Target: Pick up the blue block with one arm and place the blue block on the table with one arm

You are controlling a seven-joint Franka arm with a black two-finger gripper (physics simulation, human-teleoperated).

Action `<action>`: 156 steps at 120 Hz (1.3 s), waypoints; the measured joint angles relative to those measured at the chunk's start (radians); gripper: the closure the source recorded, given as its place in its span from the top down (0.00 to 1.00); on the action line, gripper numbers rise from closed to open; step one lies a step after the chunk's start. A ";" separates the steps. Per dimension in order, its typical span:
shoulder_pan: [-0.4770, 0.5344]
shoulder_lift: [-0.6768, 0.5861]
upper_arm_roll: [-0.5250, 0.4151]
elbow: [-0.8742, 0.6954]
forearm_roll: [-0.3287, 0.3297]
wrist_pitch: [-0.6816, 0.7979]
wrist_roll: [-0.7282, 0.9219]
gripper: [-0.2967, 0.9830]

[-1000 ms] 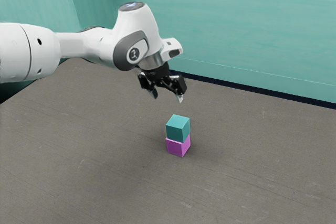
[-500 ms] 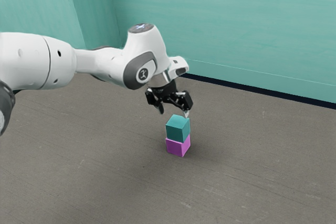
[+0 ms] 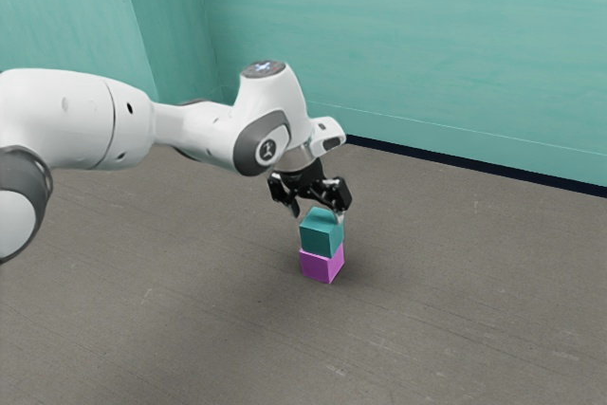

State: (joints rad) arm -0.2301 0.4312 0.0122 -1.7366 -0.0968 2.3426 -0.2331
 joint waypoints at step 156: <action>0.127 -0.133 0.044 -0.158 0.013 0.019 -0.021 0.53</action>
State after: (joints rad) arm -0.1033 0.2982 0.0565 -1.8947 -0.0838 2.3619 -0.2539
